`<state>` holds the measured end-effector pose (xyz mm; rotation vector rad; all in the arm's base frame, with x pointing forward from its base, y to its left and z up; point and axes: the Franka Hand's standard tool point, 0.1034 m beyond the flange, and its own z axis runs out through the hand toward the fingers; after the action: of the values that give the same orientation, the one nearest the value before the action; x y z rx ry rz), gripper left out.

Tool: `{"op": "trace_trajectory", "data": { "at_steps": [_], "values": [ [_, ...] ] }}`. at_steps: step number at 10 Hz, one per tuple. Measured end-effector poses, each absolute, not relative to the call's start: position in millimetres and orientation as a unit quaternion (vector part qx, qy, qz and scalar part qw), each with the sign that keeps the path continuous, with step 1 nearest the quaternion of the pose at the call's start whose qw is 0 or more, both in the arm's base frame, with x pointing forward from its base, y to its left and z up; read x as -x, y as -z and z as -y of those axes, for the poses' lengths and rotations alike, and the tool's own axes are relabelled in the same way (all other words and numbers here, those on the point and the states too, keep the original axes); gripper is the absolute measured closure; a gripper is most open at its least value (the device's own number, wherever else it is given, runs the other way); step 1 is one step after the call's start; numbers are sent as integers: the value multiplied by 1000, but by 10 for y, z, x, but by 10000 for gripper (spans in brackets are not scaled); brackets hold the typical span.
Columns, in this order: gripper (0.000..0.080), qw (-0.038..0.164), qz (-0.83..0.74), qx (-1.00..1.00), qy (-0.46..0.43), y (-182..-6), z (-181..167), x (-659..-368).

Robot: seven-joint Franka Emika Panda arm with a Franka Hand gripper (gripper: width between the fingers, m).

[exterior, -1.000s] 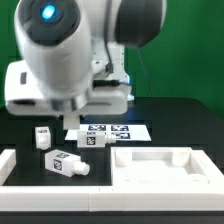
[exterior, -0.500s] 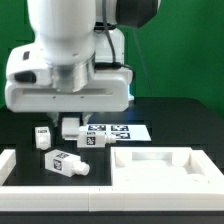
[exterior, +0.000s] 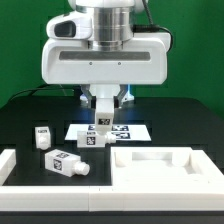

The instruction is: Assemble one leg

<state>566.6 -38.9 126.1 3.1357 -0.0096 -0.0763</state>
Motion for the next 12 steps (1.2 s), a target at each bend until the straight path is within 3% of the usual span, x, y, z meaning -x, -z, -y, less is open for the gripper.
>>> {"op": "trace_trajectory", "data": {
  "at_steps": [2, 4, 5, 7, 9, 12],
  "values": [
    [515, 0, 14, -997, -72, -1313, 32, -5796],
    [515, -12, 27, -990, -141, -1548, -438, -5961],
    [515, -14, 28, -984, -175, -1651, -436, -5978],
    [515, -13, 23, -974, -224, -1596, -431, -5955],
    [515, -16, 26, -975, -218, -1587, -455, -5974],
    [515, -28, 2, -964, -264, -1519, -895, -6206]
  ]
}}
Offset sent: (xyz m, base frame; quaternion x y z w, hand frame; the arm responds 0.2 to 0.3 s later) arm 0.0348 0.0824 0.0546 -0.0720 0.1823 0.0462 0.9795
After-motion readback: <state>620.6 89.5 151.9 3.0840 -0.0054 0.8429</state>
